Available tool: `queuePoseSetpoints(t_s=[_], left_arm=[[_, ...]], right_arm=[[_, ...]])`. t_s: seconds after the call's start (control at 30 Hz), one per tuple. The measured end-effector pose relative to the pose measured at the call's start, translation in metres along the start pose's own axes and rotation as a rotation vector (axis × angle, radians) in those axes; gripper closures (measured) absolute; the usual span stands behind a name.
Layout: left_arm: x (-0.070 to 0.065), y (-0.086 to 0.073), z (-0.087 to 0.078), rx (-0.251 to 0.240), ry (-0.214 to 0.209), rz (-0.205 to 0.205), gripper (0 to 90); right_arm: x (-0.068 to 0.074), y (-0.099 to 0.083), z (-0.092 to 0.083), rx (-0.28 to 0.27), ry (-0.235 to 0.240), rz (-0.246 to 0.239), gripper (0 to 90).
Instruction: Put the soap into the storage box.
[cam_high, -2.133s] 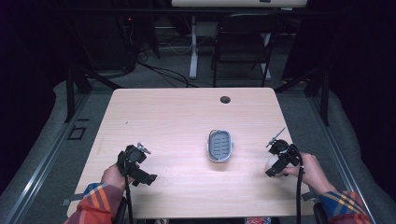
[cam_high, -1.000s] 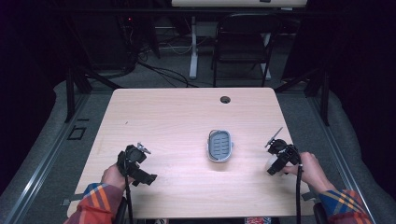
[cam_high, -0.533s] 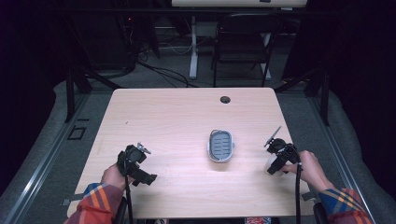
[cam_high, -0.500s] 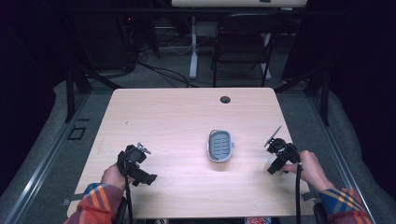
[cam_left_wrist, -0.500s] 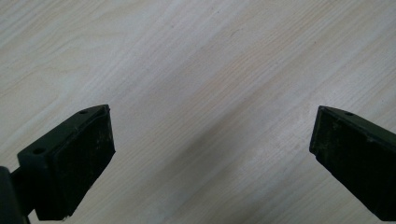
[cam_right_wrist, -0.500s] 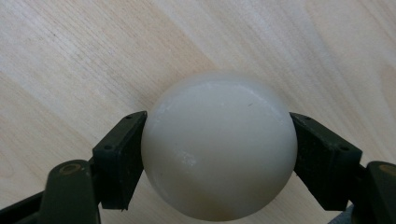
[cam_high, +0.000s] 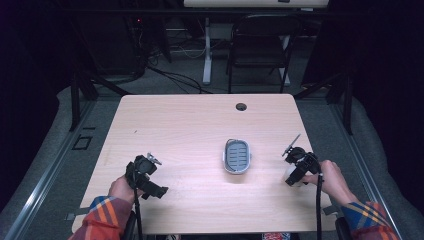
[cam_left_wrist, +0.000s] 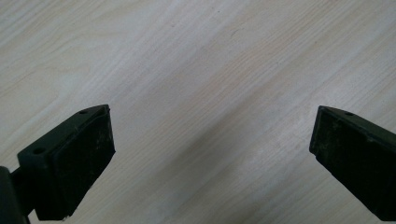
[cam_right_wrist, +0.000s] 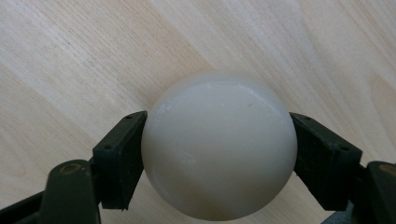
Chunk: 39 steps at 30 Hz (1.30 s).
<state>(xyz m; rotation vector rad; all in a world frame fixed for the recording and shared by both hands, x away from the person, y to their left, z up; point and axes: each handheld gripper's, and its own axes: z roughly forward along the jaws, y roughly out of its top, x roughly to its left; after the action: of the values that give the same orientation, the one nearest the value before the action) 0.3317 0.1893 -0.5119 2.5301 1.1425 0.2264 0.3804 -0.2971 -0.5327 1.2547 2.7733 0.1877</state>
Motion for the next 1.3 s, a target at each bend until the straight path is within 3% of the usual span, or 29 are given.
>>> queuePoseSetpoints(t_s=[0.03, 0.07, 0.1, 0.3, 0.33, 0.37, 0.43, 0.47, 0.53, 0.67, 0.7, 0.97, 1.3], left_arm=[[0.0, 0.0, 0.0, -0.001, 0.001, 0.0, 0.0], [0.0, 0.0, 0.0, -0.003, 0.002, -0.001, 0.0], [0.0, 0.0, 0.0, -0.003, 0.002, -0.001, 0.0], [0.0, 0.0, 0.0, 0.0, -0.001, 0.0, 0.0], [0.0, 0.0, 0.0, 0.001, -0.001, 0.001, 0.0], [0.0, 0.0, 0.0, 0.001, -0.001, 0.0, 0.0], [0.0, 0.0, 0.0, 0.0, -0.001, 0.0, 0.0], [0.0, 0.0, 0.0, 0.0, 0.0, 0.0, 0.0], [0.0, 0.0, 0.0, 0.001, -0.001, 0.001, 0.0], [0.0, 0.0, 0.0, 0.003, -0.001, 0.004, 0.0], [0.0, 0.0, 0.0, 0.003, -0.002, 0.004, 0.0], [0.0, 0.0, 0.0, 0.001, -0.001, 0.005, 0.0], [0.0, 0.0, 0.0, 0.003, -0.001, 0.005, 0.0]], right_arm=[[-0.002, 0.003, -0.004, 0.053, -0.013, -0.046, 24.0], [-0.001, 0.006, -0.006, 0.071, -0.018, -0.06, 24.0], [0.001, 0.005, -0.003, 0.033, -0.012, -0.039, 24.0], [0.003, 0.01, -0.004, 0.028, -0.012, -0.061, 24.0], [0.002, 0.013, -0.009, 0.081, -0.023, -0.096, 24.0], [0.004, 0.013, -0.006, 0.035, -0.017, -0.068, 24.0], [0.005, 0.016, -0.008, 0.05, -0.021, -0.088, 24.0], [0.006, 0.017, -0.006, 0.023, -0.017, -0.082, 24.0], [0.009, 0.022, -0.007, 0.044, -0.019, -0.097, 24.0], [0.013, 0.026, -0.005, 0.025, -0.013, -0.096, 24.1], [0.013, 0.028, -0.006, 0.042, -0.016, -0.119, 24.0], [0.023, 0.04, -0.007, 0.049, -0.012, -0.154, 24.1], [0.03, 0.049, -0.009, 0.032, -0.016, -0.181, 24.1]])
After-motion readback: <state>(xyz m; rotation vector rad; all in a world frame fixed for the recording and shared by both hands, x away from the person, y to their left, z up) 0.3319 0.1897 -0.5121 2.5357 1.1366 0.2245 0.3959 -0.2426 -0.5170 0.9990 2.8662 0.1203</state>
